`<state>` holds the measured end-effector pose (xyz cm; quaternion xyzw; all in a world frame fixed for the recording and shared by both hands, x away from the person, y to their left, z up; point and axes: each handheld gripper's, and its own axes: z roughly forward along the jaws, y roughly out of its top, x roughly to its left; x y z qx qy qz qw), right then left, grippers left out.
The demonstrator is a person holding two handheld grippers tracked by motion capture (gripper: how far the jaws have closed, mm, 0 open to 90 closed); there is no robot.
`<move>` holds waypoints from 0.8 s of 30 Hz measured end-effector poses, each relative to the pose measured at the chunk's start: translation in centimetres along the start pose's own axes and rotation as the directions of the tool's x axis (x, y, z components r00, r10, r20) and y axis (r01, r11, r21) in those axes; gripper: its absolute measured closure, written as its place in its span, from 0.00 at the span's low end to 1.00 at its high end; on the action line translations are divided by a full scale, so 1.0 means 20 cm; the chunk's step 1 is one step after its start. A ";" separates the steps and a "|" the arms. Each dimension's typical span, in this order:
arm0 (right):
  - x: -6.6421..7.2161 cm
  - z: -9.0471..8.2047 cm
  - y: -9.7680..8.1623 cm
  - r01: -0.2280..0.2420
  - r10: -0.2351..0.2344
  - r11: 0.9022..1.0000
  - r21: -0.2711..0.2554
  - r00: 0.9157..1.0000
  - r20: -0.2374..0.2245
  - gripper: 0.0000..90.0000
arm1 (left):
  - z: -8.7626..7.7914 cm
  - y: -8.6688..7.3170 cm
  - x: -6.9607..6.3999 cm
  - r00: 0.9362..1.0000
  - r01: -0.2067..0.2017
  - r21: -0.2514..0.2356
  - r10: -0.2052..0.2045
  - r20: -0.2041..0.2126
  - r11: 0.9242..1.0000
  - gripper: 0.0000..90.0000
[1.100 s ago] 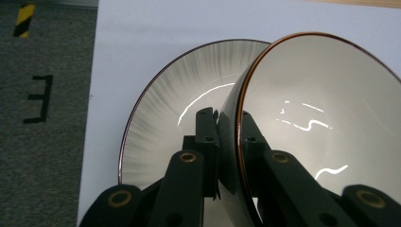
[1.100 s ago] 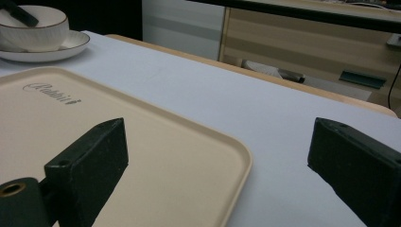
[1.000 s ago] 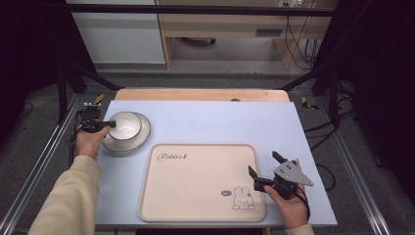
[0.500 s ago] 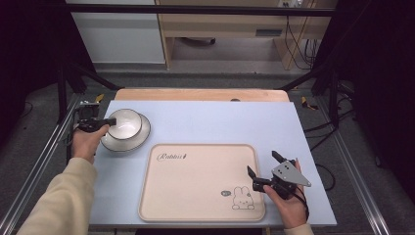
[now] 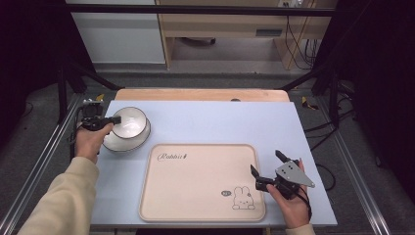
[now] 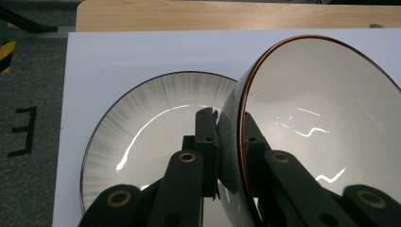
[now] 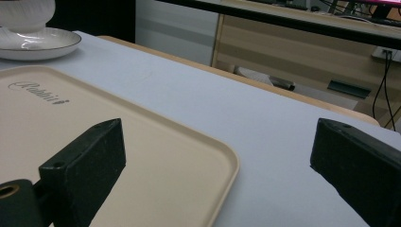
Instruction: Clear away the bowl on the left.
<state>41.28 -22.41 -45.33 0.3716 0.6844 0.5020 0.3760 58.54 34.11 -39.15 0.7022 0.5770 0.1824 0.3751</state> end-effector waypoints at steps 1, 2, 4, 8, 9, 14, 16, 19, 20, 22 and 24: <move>0.00 0.00 0.00 -0.001 0.001 1.000 -0.001 1.000 0.000 0.05 | 0.00 0.00 -0.01 1.000 0.001 0.002 -0.001 0.006 1.000 0.92; 0.00 0.00 0.00 -0.001 0.001 1.000 -0.003 1.000 0.001 0.04 | 0.00 0.00 -0.01 1.000 -0.004 0.003 0.004 0.008 1.000 0.92; 0.00 0.00 0.00 0.000 0.000 1.000 -0.006 1.000 0.001 0.04 | 0.00 0.00 -0.03 1.000 -0.011 0.004 0.011 0.014 1.000 0.92; 0.00 0.00 0.00 0.001 -0.001 1.000 -0.005 1.000 -0.001 0.04 | 0.00 0.00 -0.07 0.999 -0.024 0.006 0.023 0.036 1.000 0.92; 0.00 0.00 0.00 -0.001 0.001 1.000 -0.006 1.000 -0.001 0.04 | 0.01 0.00 -0.09 0.999 -0.027 0.007 0.027 0.040 1.000 0.92; 0.00 0.00 0.00 0.000 0.000 1.000 -0.012 1.000 0.002 0.04 | 0.01 0.01 -0.16 0.996 -0.045 0.000 0.045 0.078 0.999 0.92; -0.01 0.00 0.00 0.001 -0.001 1.000 -0.013 1.000 0.002 0.04 | 0.02 0.01 -0.20 0.994 -0.039 0.004 0.038 0.102 0.999 0.92; -0.01 -0.01 0.00 0.000 0.000 1.000 -0.018 1.000 0.006 0.04 | 0.02 0.02 -0.24 0.992 -0.049 0.003 0.048 0.120 0.999 0.92; -0.01 -0.01 0.00 0.000 0.000 1.000 -0.020 1.000 0.009 0.04 | 0.02 0.02 -0.25 0.991 -0.050 0.004 0.050 0.124 0.999 0.92; -0.01 -0.01 0.00 0.002 -0.002 1.000 -0.020 1.000 0.011 0.04 | 0.03 0.02 -0.28 0.989 -0.058 0.004 0.057 0.136 0.998 0.92; -0.01 -0.01 0.00 0.003 -0.003 1.000 -0.022 1.000 0.013 0.04 | 0.03 0.02 -0.30 0.987 -0.067 0.007 0.065 0.145 0.998 0.92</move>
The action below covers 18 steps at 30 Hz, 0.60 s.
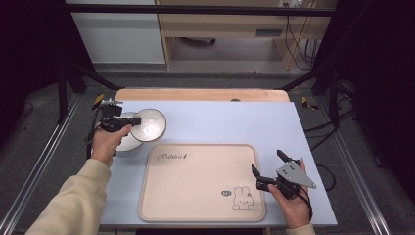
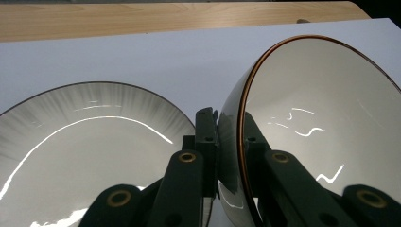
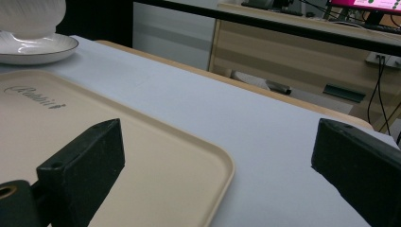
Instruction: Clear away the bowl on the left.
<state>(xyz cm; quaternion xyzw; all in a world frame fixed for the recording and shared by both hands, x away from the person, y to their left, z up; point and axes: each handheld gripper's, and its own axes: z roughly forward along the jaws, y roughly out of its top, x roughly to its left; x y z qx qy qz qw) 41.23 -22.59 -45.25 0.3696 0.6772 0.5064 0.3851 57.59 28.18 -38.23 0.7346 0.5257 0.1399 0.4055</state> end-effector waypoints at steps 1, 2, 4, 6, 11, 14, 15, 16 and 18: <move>0.00 0.00 0.00 -0.001 0.001 1.000 -0.001 1.000 0.001 0.04 | 0.00 0.00 -0.01 1.000 -0.006 0.002 0.006 0.003 1.000 0.92; 0.00 0.00 0.00 0.001 -0.001 1.000 -0.002 1.000 0.004 0.04 | 0.01 0.00 -0.03 1.000 -0.010 0.002 0.010 0.006 1.000 0.92; 0.00 0.00 0.00 0.004 -0.004 1.000 -0.003 1.000 0.007 0.04 | 0.01 0.00 -0.05 1.000 -0.014 0.000 0.014 0.015 1.000 0.92; 0.00 0.00 0.00 0.008 -0.008 1.000 -0.014 1.000 0.014 0.04 | 0.01 0.00 -0.06 1.000 -0.013 -0.002 0.013 0.022 1.000 0.92; -0.01 -0.01 0.00 0.011 -0.010 1.000 -0.026 1.000 0.028 0.04 | 0.03 0.01 -0.12 0.998 -0.033 0.006 0.033 0.055 0.999 0.92; -0.01 0.00 0.00 0.016 -0.015 1.000 -0.026 0.999 0.034 0.04 | 0.05 0.01 -0.15 0.996 -0.054 0.017 0.053 0.067 0.998 0.91; -0.01 0.00 0.00 0.016 -0.015 1.000 -0.027 0.999 0.035 0.04 | 0.05 0.01 -0.17 0.996 -0.061 0.020 0.059 0.070 0.998 0.91; -0.01 -0.01 0.00 0.017 -0.016 0.999 -0.028 0.999 0.035 0.04 | 0.05 0.01 -0.18 0.995 -0.066 0.022 0.065 0.074 0.998 0.91; -0.01 -0.01 0.00 0.018 -0.017 0.999 -0.028 0.999 0.035 0.04 | 0.05 0.01 -0.21 0.994 -0.069 0.019 0.068 0.085 0.997 0.91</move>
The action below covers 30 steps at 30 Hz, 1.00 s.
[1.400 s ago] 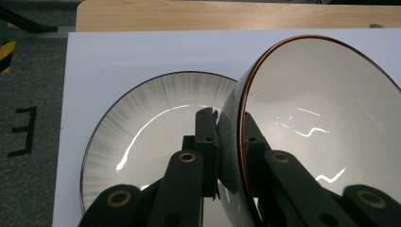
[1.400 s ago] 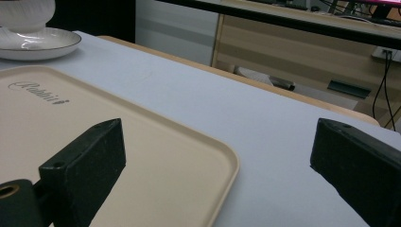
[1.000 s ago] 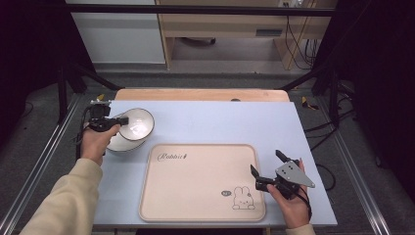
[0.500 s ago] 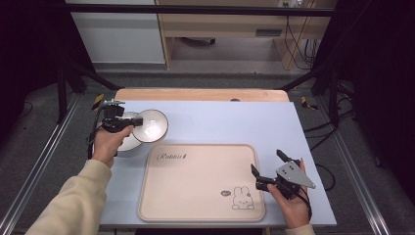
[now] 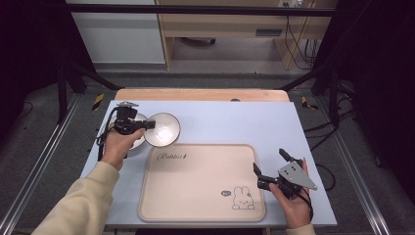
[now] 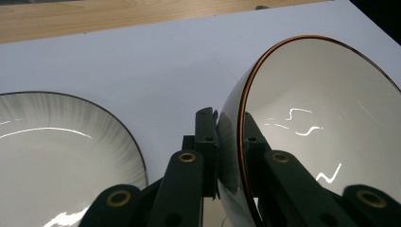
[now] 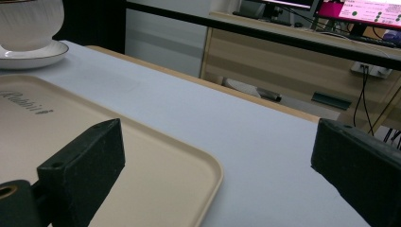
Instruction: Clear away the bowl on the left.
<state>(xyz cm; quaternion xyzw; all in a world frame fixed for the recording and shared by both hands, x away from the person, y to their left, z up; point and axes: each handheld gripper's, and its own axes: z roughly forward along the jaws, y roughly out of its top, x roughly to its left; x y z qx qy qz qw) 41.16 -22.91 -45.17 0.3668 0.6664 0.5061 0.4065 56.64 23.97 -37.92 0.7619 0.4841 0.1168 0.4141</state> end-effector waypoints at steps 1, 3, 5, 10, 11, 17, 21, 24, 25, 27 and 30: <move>0.00 0.00 0.00 -0.002 0.002 1.000 -0.001 1.000 0.000 0.04 | 0.00 0.00 -0.01 1.000 -0.002 -0.001 0.002 0.005 1.000 0.91; 0.00 0.00 0.00 -0.006 0.006 1.000 -0.007 1.000 0.004 0.04 | 0.00 0.00 -0.03 1.000 -0.008 -0.002 0.008 0.012 1.000 0.91; -0.01 0.00 0.00 -0.004 0.004 1.000 -0.010 1.000 0.006 0.04 | 0.01 0.00 -0.06 1.000 -0.017 0.002 0.017 0.023 1.000 0.92; -0.01 0.00 0.00 0.000 0.000 1.000 -0.016 1.000 0.007 0.04 | 0.03 0.00 -0.10 0.999 -0.030 0.012 0.030 0.037 0.999 0.91; -0.01 0.00 0.00 0.001 -0.001 1.000 -0.014 1.000 0.006 0.04 | 0.03 0.00 -0.10 0.999 -0.028 0.010 0.028 0.040 1.000 0.92; -0.01 -0.01 0.00 0.004 -0.004 1.000 -0.016 1.000 0.011 0.05 | 0.04 -0.02 -0.14 0.998 -0.034 0.017 0.033 0.059 0.999 0.92; -0.01 -0.01 0.00 0.009 -0.009 1.000 -0.019 1.000 0.012 0.05 | 0.05 -0.04 -0.16 0.997 -0.027 0.018 0.025 0.078 0.999 0.91; -0.01 -0.01 0.00 0.011 -0.010 1.000 -0.019 1.000 0.012 0.05 | 0.05 -0.05 -0.18 0.996 -0.032 0.028 0.030 0.084 0.999 0.91; -0.01 -0.01 0.00 0.010 -0.010 1.000 -0.020 1.000 0.012 0.05 | 0.06 -0.06 -0.18 0.996 -0.034 0.028 0.032 0.085 0.999 0.91; -0.01 -0.01 0.00 0.009 -0.009 1.000 -0.017 1.000 0.011 0.05 | 0.06 -0.06 -0.19 0.995 -0.036 0.030 0.033 0.092 0.999 0.91; -0.02 -0.01 0.00 0.005 -0.004 1.000 -0.020 1.000 0.017 0.05 | 0.07 -0.07 -0.21 0.994 -0.046 0.033 0.042 0.103 0.998 0.91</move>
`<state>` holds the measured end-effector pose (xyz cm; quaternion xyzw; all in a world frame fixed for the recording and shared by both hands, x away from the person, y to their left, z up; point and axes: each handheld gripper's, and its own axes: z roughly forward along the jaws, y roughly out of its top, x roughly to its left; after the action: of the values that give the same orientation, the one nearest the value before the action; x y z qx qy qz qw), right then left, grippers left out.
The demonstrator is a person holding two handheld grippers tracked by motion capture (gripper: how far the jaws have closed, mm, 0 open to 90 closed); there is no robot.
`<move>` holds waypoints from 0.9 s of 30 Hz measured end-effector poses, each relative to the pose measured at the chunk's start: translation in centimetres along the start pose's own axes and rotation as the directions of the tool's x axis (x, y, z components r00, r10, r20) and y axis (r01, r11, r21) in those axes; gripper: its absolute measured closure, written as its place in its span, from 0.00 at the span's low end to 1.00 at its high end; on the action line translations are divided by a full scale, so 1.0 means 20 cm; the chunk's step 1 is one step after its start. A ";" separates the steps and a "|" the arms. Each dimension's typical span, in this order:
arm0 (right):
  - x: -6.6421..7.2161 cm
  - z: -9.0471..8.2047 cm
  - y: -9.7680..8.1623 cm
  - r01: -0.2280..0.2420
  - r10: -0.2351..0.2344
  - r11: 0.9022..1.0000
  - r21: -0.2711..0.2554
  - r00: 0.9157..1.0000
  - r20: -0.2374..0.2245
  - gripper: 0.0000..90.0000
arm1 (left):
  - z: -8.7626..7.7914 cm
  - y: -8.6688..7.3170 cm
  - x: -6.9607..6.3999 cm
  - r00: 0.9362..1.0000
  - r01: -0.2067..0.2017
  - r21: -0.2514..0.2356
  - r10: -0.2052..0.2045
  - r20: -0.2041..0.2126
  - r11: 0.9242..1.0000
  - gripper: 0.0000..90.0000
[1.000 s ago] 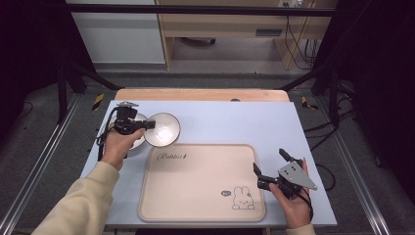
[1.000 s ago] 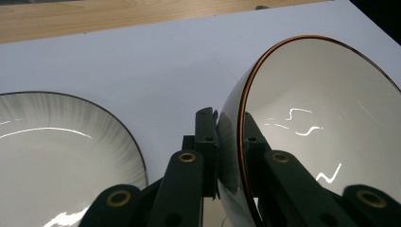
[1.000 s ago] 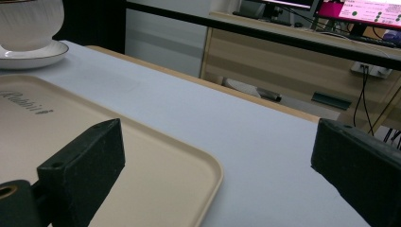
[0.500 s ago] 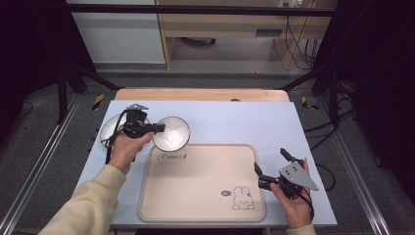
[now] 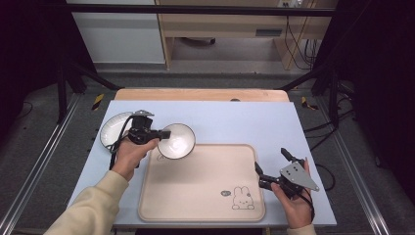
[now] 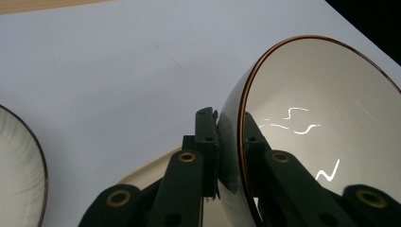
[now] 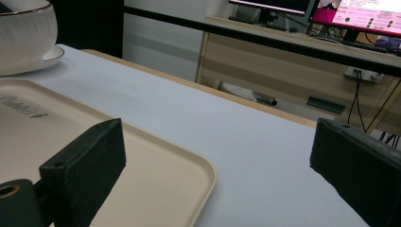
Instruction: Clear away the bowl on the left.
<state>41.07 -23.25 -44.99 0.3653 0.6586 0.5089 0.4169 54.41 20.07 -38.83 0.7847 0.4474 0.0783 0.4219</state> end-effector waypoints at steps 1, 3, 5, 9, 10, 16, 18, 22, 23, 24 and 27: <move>0.00 0.00 0.00 -0.001 0.001 1.000 -0.002 1.000 0.000 0.05 | 0.00 0.00 -0.01 1.000 -0.004 0.005 0.004 0.004 1.000 0.91; 0.00 0.00 0.00 -0.001 0.001 1.000 -0.002 1.000 0.001 0.05 | 0.01 -0.01 -0.02 1.000 -0.011 0.012 0.011 0.006 1.000 0.91; 0.00 0.00 0.00 -0.002 0.002 1.000 -0.003 1.000 0.001 0.05 | 0.01 -0.01 -0.03 1.000 -0.014 0.013 0.014 0.011 1.000 0.91; 0.00 0.00 0.00 -0.003 0.003 1.000 0.002 1.000 -0.001 0.05 | 0.02 -0.02 -0.06 0.999 -0.024 0.012 0.024 0.026 1.000 0.91; 0.00 0.00 0.00 -0.002 0.002 1.000 0.003 1.000 0.000 0.05 | 0.02 -0.02 -0.06 0.999 -0.020 0.012 0.019 0.030 1.000 0.91; 0.00 0.00 0.00 -0.010 0.010 1.000 0.000 1.000 0.002 0.05 | 0.02 -0.03 -0.09 0.999 -0.031 0.020 0.030 0.041 0.999 0.91; -0.01 0.00 0.00 -0.011 0.011 1.000 0.000 1.000 0.002 0.05 | 0.02 -0.03 -0.10 0.999 -0.037 0.021 0.036 0.040 0.999 0.91; -0.01 0.00 0.00 -0.012 0.012 1.000 -0.002 1.000 0.002 0.05 | 0.03 -0.04 -0.12 0.998 -0.040 0.032 0.038 0.049 0.999 0.91; -0.01 0.00 0.00 -0.012 0.012 1.000 -0.002 1.000 0.001 0.05 | 0.04 -0.05 -0.13 0.998 -0.042 0.035 0.040 0.052 0.999 0.91; -0.01 0.00 0.00 -0.013 0.013 1.000 -0.003 1.000 0.002 0.05 | 0.04 -0.05 -0.13 0.998 -0.037 0.035 0.035 0.055 0.999 0.91; -0.01 0.00 0.00 -0.014 0.014 1.000 -0.004 1.000 0.003 0.05 | 0.05 -0.06 -0.14 0.997 -0.037 0.040 0.035 0.066 0.998 0.91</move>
<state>41.08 -23.44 -45.00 0.3699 0.6542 0.5127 0.4151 52.46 17.63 -39.61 0.8033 0.4207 0.0510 0.4185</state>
